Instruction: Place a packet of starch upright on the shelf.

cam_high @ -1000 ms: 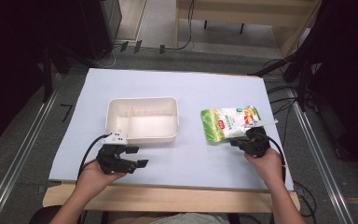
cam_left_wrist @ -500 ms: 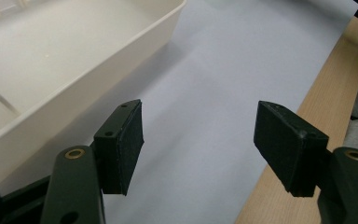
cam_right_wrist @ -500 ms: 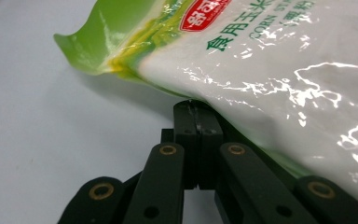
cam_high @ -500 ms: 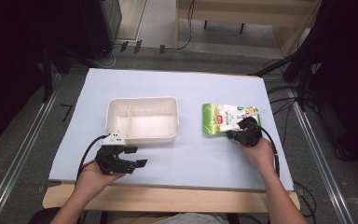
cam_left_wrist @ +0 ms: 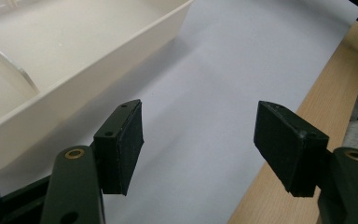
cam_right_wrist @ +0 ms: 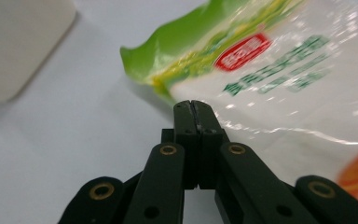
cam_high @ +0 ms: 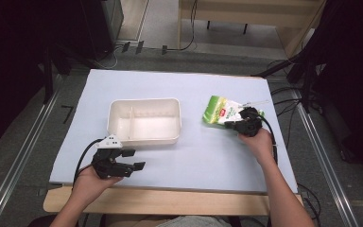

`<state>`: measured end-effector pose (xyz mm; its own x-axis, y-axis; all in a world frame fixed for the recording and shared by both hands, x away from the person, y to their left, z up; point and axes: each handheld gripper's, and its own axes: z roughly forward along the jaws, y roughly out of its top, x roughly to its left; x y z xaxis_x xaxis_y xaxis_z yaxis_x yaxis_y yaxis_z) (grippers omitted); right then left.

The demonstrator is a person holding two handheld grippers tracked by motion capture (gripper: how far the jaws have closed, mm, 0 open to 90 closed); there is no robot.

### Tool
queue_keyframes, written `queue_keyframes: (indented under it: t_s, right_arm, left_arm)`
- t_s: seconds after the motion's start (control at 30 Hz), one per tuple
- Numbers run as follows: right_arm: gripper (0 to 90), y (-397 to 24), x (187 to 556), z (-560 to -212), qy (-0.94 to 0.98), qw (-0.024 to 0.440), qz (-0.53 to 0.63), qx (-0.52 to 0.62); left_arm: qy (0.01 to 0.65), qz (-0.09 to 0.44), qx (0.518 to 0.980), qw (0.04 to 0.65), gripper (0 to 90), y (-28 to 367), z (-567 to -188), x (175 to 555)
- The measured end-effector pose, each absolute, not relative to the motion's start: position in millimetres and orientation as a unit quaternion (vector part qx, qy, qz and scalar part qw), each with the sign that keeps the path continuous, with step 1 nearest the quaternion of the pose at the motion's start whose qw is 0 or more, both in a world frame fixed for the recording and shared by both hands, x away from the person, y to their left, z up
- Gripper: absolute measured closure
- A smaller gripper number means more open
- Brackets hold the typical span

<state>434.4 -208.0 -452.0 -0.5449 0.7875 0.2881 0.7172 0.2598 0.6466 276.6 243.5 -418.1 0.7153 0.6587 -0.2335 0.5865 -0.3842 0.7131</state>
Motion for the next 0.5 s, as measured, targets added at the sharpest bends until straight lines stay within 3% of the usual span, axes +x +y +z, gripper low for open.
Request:
queue_keyframes:
  t_s: [0.2,0.5]
  right_arm:
    - [90.0,-249,449,-426,0.76,0.092,0.388,0.513]
    - [90.0,-299,478,-439,0.732,0.1,0.37,0.563]
  left_arm:
    - [0.376,0.047,0.831,0.408,33.5,244,-419,275]
    - [0.376,0.056,0.831,0.407,33.4,248,-419,272]
